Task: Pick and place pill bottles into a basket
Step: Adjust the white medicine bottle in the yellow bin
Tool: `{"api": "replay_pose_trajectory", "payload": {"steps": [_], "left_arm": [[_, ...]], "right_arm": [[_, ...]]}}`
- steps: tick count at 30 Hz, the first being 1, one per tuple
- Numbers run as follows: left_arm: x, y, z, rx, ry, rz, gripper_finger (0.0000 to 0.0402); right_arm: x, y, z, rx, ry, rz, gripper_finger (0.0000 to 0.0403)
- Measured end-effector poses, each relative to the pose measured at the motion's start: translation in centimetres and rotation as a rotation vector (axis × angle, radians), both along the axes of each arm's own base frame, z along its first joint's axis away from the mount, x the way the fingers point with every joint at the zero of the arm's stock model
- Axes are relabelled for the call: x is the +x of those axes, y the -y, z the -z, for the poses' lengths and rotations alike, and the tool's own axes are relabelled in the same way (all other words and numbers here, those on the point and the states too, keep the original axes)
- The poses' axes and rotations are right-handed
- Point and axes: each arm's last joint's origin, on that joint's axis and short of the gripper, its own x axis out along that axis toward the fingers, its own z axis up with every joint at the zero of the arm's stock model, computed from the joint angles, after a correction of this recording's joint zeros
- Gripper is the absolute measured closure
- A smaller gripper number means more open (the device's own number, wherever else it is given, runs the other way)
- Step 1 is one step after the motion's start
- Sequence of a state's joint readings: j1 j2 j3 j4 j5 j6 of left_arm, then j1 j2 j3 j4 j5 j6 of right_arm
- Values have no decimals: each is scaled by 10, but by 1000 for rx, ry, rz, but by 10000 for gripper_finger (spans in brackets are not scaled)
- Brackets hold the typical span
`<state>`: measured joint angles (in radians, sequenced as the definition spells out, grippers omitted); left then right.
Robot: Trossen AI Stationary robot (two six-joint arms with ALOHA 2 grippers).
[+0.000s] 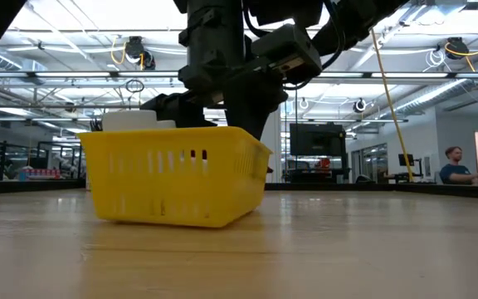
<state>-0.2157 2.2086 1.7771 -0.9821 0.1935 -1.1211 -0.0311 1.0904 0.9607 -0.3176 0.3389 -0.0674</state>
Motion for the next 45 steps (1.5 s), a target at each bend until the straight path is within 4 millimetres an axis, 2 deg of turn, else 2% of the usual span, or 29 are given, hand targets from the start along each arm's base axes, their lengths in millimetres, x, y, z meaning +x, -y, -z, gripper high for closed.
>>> {"api": "replay_pose_trajectory", "payload": {"steps": [11, 21, 26, 33, 35, 45], "left_arm": [[-1, 13, 4, -59, -8, 38, 174], [1, 21, 7, -121, 11, 82, 205], [1, 22, 7, -143, 16, 116, 257], [3, 22, 6, -151, 57, 171, 376], [4, 23, 8, -154, 60, 179, 393], [6, 23, 8, -134, 94, 191, 366]], "right_arm": [[0, 0, -1, 1, 10, 2, 179], [1, 0, -2, -1, 25, 3, 179], [2, 0, -4, -7, 42, 1, 179], [3, 0, -5, -14, 54, -2, 179], [3, 0, -5, -14, 54, -2, 179], [3, 0, -5, -12, 56, 0, 179]]}}
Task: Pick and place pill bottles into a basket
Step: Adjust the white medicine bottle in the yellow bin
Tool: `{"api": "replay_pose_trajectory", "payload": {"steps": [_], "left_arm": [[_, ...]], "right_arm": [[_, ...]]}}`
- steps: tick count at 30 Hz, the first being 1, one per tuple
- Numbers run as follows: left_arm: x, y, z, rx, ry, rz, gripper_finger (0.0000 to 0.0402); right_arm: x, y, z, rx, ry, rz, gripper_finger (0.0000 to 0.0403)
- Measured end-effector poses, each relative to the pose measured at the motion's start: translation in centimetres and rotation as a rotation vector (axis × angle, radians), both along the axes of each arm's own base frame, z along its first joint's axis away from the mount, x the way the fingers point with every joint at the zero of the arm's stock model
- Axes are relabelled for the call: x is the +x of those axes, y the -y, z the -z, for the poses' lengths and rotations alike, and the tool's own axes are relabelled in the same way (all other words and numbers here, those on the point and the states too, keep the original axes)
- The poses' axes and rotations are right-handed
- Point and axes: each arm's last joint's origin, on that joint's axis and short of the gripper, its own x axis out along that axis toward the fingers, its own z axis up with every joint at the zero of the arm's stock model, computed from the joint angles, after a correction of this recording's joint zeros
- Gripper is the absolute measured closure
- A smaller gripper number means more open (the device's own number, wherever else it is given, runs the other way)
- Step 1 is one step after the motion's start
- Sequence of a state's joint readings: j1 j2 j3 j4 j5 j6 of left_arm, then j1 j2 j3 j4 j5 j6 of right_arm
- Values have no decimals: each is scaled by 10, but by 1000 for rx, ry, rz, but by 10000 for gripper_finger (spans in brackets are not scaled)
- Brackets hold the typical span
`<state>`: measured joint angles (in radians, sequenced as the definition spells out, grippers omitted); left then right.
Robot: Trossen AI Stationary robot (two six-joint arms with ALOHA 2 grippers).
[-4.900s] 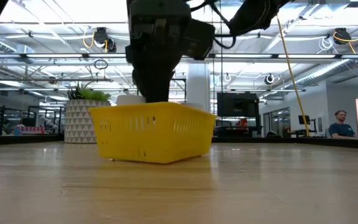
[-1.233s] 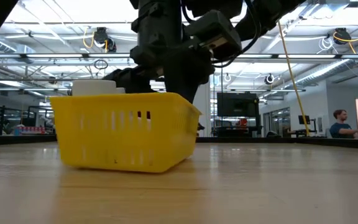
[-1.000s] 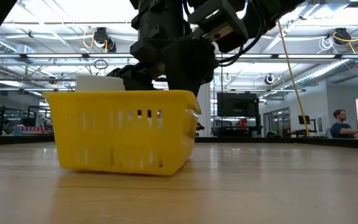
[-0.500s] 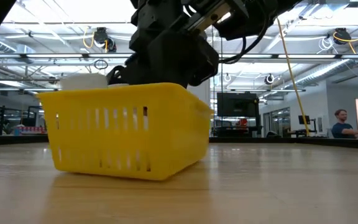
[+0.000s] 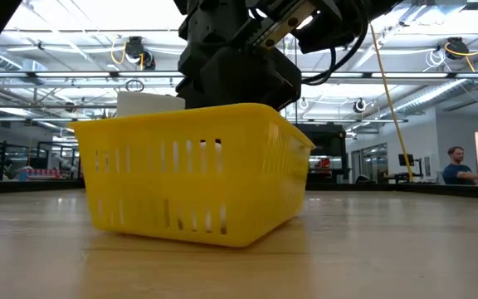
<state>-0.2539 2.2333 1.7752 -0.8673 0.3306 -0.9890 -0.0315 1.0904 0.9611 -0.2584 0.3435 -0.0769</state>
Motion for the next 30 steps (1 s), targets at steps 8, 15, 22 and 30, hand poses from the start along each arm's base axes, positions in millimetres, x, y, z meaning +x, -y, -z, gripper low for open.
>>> {"api": "replay_pose_trajectory", "payload": {"steps": [8, 15, 22, 30], "left_arm": [[2, -6, -16, 105, 104, 63, 395], [2, -9, -58, 266, 273, 124, 387], [2, -3, -73, 401, 354, 236, 392], [-5, 4, -81, 615, 386, 397, 390]], "right_arm": [[0, 0, 0, -4, -1, -3, 179], [-1, 0, -3, -27, 11, -17, 179], [0, -16, -4, 70, 31, -176, 179], [-3, -75, -25, -43, -54, -332, 192]]}}
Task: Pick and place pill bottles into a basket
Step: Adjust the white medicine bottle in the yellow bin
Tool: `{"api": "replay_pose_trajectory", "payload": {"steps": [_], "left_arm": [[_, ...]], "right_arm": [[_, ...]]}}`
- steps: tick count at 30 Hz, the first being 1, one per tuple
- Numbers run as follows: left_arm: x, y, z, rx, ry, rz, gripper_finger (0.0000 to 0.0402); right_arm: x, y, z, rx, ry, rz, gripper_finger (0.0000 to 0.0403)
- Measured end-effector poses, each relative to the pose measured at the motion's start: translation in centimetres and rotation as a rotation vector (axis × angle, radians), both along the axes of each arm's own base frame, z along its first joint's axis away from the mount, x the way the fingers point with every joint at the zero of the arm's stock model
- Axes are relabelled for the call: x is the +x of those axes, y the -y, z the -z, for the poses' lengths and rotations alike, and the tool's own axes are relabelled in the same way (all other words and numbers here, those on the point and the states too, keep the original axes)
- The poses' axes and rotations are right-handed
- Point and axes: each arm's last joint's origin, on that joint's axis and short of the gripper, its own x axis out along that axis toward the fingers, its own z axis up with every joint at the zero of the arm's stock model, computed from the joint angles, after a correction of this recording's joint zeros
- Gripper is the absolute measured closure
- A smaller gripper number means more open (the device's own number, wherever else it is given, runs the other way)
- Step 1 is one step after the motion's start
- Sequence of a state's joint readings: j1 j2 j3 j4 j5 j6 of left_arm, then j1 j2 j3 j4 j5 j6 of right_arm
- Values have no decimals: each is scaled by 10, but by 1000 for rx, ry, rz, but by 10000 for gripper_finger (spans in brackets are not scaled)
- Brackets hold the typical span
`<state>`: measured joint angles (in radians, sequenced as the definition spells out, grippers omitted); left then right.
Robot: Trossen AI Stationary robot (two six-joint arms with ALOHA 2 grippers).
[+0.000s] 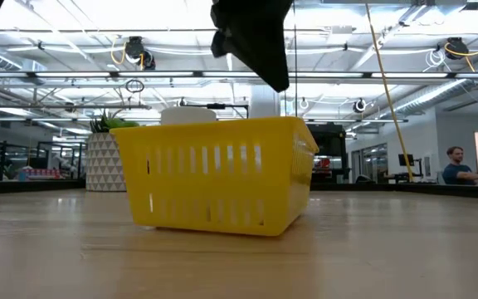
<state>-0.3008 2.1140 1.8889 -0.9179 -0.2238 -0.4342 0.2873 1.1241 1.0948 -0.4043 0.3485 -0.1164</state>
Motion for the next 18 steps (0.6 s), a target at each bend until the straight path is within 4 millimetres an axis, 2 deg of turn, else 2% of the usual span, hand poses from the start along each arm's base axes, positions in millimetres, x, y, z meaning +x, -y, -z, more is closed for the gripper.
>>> {"api": "replay_pose_trajectory", "payload": {"steps": [4, 11, 15, 18], "left_arm": [[-6, -1, -10, 138, 27, -4, 396], [-24, -1, -51, 348, 160, 3, 379], [-50, -7, -79, 405, 242, -43, 396], [-76, -15, -94, 417, 336, -85, 393]], "right_arm": [[3, -29, -7, -66, -75, -57, 209], [18, -59, -6, -82, -224, -96, 236], [22, -69, -7, -54, -233, -97, 247], [29, -75, -5, -24, -206, -95, 253]]}}
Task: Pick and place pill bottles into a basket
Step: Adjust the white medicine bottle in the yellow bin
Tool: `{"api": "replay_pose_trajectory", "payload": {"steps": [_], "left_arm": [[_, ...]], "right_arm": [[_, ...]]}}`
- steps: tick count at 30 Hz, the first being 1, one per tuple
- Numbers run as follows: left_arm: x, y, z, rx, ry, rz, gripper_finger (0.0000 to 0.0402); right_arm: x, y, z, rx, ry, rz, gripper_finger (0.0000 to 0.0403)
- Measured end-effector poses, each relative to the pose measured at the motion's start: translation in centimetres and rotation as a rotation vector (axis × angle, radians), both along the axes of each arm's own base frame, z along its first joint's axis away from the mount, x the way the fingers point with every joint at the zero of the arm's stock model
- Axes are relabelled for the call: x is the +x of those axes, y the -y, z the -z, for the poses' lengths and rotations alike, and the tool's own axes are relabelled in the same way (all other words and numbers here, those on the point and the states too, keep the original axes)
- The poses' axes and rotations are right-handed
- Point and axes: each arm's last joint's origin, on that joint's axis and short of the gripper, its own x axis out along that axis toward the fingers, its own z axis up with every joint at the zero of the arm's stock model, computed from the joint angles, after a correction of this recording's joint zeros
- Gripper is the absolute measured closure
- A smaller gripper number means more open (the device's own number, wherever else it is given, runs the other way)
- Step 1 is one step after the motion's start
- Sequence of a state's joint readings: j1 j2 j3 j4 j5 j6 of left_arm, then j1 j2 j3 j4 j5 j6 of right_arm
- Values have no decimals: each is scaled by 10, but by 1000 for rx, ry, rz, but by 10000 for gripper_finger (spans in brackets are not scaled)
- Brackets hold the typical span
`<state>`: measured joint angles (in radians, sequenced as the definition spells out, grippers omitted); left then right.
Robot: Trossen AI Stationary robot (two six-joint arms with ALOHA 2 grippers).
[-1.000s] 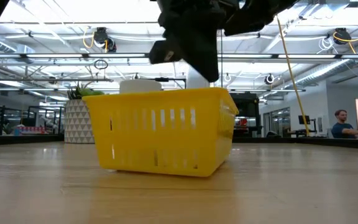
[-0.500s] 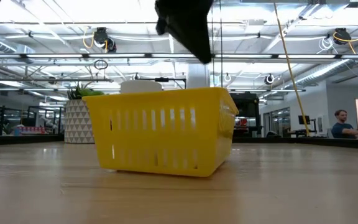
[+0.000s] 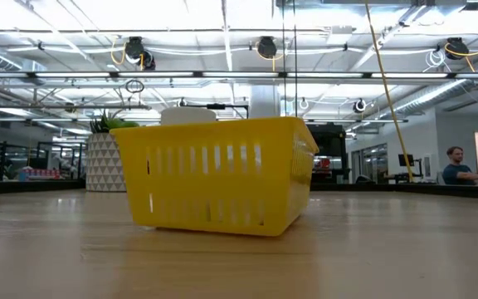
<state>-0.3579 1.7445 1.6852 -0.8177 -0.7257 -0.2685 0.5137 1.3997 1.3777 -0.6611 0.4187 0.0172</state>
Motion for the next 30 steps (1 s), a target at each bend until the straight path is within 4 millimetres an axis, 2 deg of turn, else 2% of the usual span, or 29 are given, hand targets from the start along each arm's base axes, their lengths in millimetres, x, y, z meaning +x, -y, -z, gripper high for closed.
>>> {"api": "replay_pose_trajectory", "payload": {"steps": [6, 10, 14, 17, 21, 27, 30], "left_arm": [[-55, -19, -7, -35, 287, 29, 380], [-91, -34, 13, -53, 459, 53, 394], [-117, -48, 31, -95, 645, 84, 393], [-129, -53, 43, -107, 726, 123, 387], [-135, -55, 54, -96, 739, 127, 396], [-134, -55, 58, -91, 720, 130, 383], [-134, -55, 59, -87, 713, 132, 380]], "right_arm": [[21, -6, 27, -12, -96, -10, 264], [39, -6, 40, 101, -142, -71, 266], [56, 3, 59, 143, -213, -88, 264], [67, 8, 76, 123, -269, -102, 264], [80, 8, 95, 55, -351, -150, 264], [108, -3, 104, -70, -564, -215, 267], [125, -9, 104, -95, -599, -235, 266]]}}
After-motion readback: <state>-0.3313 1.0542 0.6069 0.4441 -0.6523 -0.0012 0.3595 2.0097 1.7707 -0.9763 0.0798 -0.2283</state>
